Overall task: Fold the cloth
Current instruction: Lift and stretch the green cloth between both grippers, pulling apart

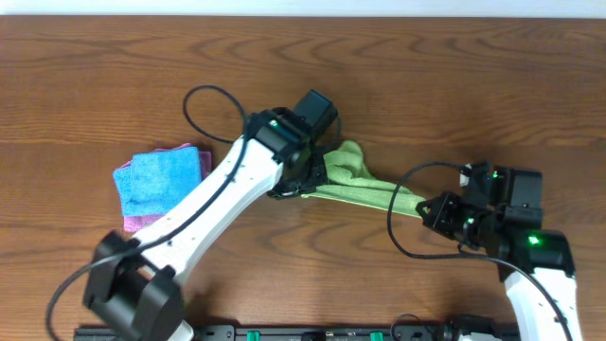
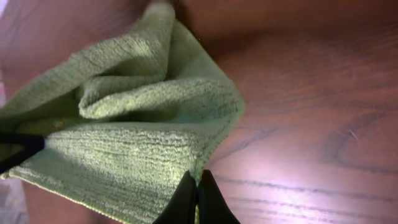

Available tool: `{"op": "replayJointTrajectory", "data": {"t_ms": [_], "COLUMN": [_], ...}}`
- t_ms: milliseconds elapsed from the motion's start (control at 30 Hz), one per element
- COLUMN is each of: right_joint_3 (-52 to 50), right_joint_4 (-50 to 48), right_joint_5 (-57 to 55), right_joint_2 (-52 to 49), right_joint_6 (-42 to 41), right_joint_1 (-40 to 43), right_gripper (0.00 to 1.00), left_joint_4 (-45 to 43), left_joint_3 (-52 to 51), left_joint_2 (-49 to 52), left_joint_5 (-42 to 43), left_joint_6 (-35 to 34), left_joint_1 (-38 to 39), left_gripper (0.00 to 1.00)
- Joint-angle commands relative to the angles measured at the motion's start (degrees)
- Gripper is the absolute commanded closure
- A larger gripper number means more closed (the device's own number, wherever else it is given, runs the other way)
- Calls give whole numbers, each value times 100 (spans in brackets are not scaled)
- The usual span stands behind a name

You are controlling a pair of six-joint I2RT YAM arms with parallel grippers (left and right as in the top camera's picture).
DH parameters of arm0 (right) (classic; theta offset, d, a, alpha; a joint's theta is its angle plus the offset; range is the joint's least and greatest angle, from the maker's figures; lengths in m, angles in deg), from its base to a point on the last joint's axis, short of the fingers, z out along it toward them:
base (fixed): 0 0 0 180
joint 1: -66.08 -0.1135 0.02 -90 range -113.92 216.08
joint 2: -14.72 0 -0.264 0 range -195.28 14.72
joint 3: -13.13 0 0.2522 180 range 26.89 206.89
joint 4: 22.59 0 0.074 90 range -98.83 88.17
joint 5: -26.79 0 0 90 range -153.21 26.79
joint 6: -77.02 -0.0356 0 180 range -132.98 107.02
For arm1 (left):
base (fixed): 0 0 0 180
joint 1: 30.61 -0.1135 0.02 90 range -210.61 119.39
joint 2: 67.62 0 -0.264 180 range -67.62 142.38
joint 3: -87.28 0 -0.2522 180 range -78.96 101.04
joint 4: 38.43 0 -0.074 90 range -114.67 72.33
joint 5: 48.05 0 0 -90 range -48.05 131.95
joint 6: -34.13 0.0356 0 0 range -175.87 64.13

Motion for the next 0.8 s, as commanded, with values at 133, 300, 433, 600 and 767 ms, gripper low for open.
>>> {"op": "replayJointTrajectory", "data": {"t_ms": [133, 300, 433, 600, 767], "right_joint_3": [955, 1580, 1814, 1832, 1967], "right_joint_4": [713, 1152, 1585, 1945, 2358], "right_joint_5": [-951, -1038, -1036, -909, -708], "right_joint_2": [138, 238, 319, 476, 632], "right_joint_6": [345, 356, 356, 323, 107], "right_joint_1": [61, 61, 61, 57, 57], "right_gripper": [99, 99, 99, 99, 99], "left_joint_4": [503, 671, 822, 1143, 1373], "left_joint_3": [-72, -72, -72, -72, -72], "left_joint_2": [-597, -994, -1303, -1451, -1484], "left_joint_5": [-800, -804, -817, -584, -588], "left_joint_6": [-52, -98, -229, -293, -382], "left_joint_1": [-190, -177, -175, -140, 109], "left_gripper": [94, 94, 94, 94, 94]}}
